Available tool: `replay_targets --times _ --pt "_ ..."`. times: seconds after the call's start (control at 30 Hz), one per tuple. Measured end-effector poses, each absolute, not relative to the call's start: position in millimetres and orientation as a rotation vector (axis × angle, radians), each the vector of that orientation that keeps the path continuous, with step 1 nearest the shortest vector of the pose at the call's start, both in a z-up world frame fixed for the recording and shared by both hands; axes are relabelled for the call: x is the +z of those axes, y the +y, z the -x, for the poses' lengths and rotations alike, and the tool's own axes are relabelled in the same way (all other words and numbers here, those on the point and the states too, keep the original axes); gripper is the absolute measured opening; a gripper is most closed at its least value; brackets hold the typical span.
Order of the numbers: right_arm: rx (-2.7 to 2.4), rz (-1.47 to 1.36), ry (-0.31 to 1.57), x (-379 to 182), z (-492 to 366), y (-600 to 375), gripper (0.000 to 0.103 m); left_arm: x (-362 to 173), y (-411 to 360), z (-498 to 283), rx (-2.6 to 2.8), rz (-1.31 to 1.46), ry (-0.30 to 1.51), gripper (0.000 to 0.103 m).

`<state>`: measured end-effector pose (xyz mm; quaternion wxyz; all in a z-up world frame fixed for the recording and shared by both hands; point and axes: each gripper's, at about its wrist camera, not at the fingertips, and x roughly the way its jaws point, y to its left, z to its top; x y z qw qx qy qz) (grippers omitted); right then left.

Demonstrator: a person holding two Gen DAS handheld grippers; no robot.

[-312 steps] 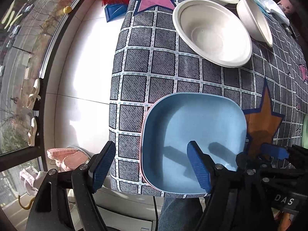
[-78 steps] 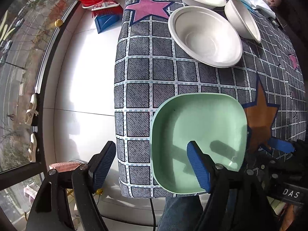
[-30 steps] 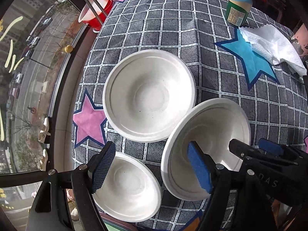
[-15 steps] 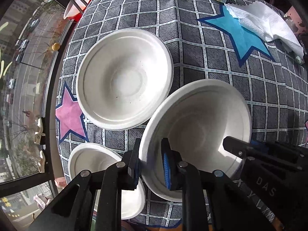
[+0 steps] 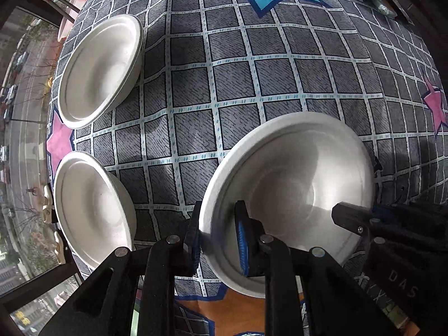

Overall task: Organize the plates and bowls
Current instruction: 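Lift the white paper bowl with both tools and carry it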

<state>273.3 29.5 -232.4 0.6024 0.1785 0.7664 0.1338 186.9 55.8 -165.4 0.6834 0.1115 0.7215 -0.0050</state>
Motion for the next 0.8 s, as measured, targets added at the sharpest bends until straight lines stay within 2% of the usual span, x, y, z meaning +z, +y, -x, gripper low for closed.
replay_targets --times 0.8 --pt "0.198 -0.394 1.888 -225 -139 -25 0.019 -180 -36 -55 -0.298 -0.435 1.701 0.028"
